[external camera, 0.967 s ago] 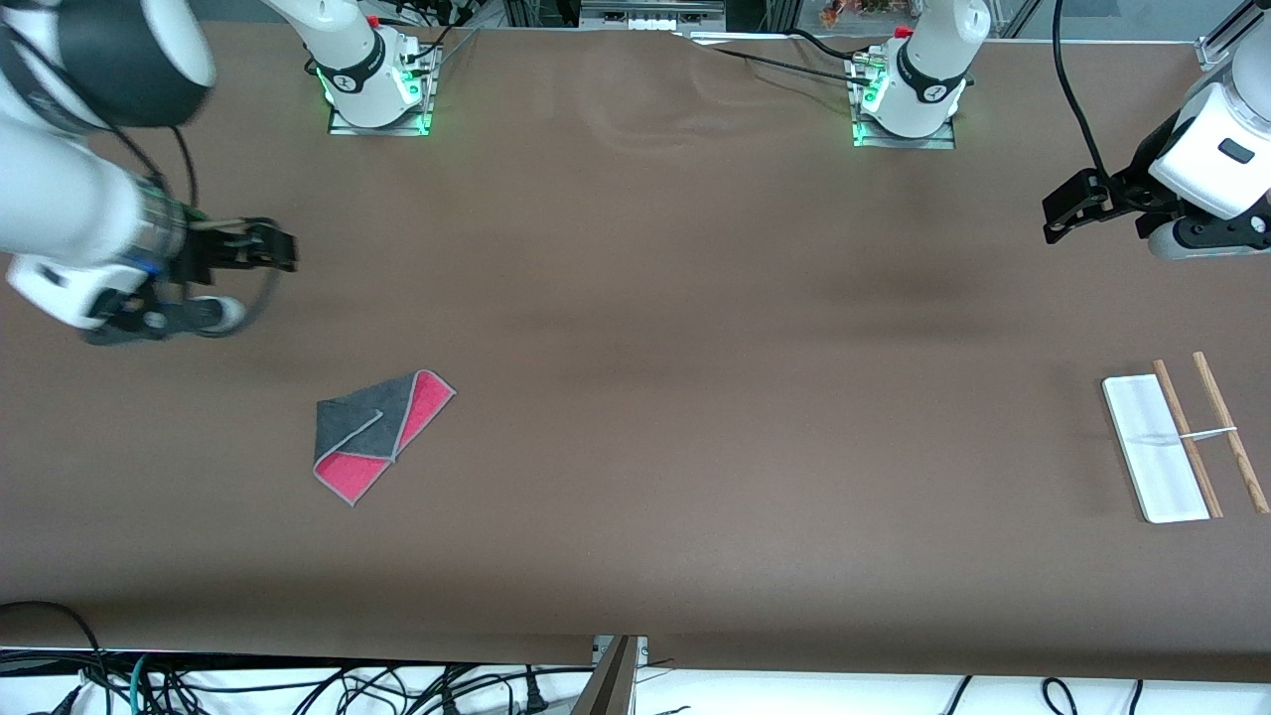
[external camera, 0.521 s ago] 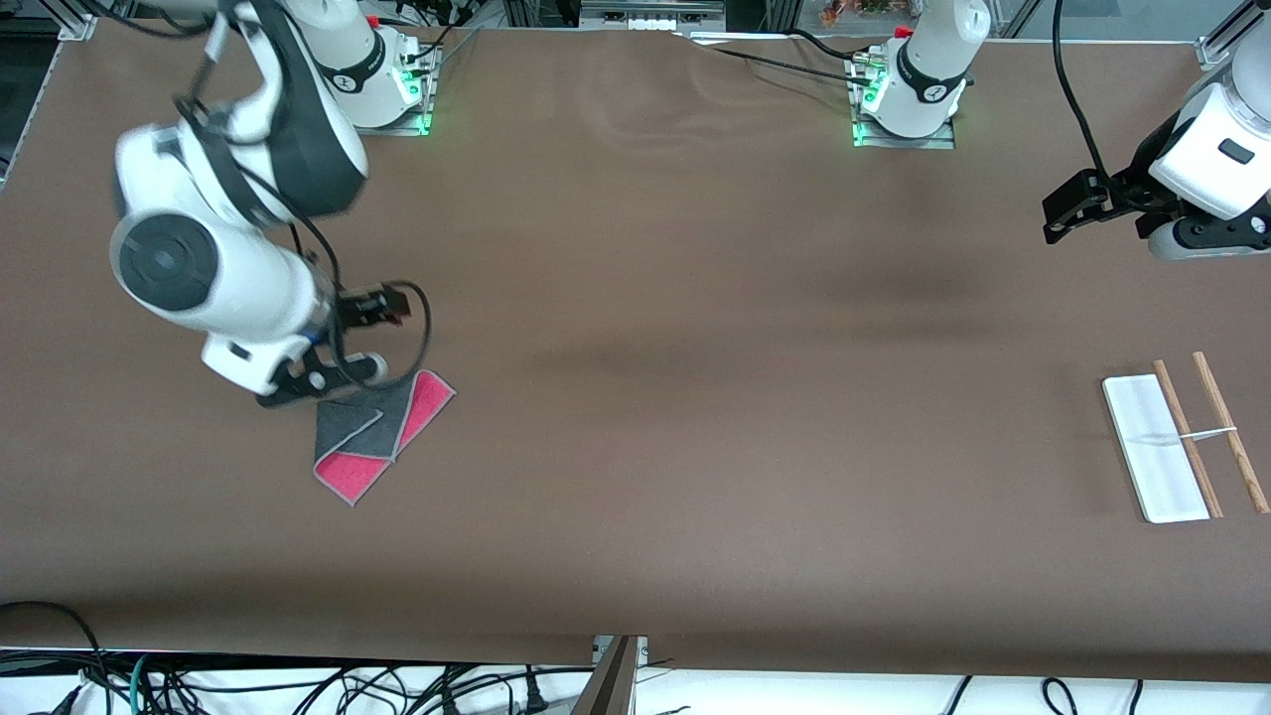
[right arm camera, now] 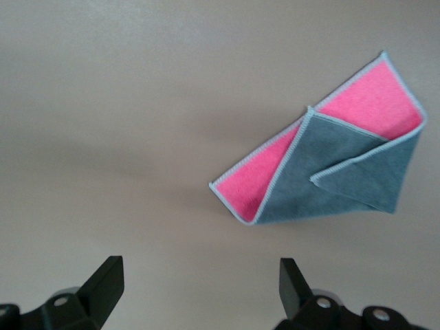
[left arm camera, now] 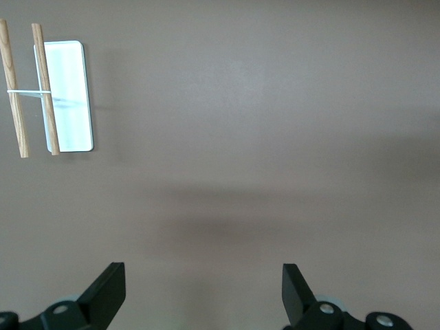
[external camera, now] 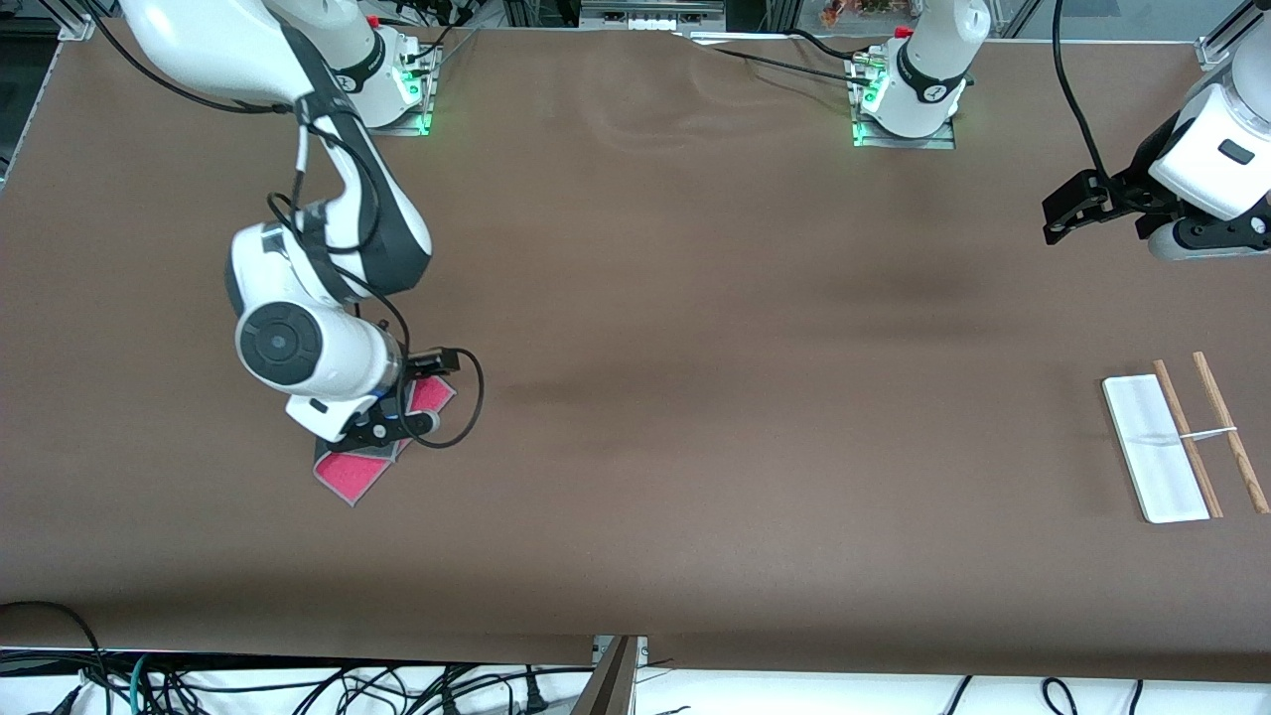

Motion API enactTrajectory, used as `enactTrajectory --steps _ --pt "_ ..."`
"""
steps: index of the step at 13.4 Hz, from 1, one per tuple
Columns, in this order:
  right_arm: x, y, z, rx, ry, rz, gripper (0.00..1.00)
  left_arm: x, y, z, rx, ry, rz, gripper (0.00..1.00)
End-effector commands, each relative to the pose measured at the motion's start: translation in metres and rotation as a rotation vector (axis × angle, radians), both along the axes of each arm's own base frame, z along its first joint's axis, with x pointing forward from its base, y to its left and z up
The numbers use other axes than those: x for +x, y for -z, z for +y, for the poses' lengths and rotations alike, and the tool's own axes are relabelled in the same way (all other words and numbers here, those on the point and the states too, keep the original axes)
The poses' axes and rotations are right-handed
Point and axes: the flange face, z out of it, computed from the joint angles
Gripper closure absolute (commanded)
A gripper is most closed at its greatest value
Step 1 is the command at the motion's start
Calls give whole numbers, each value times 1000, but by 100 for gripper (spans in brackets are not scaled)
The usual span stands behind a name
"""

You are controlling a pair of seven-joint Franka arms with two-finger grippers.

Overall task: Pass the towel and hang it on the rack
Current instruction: 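Move the right gripper down onto the grey-pink towel corner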

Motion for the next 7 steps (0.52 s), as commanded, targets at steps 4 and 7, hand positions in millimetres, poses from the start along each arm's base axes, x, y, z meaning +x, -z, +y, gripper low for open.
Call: enactTrajectory --steps 4,7 --pt "5 40 -2 -12 32 8 0 4 -4 2 27 5 -11 0" --pt "0 58 -5 -13 33 11 0 4 -4 2 27 5 -11 0"
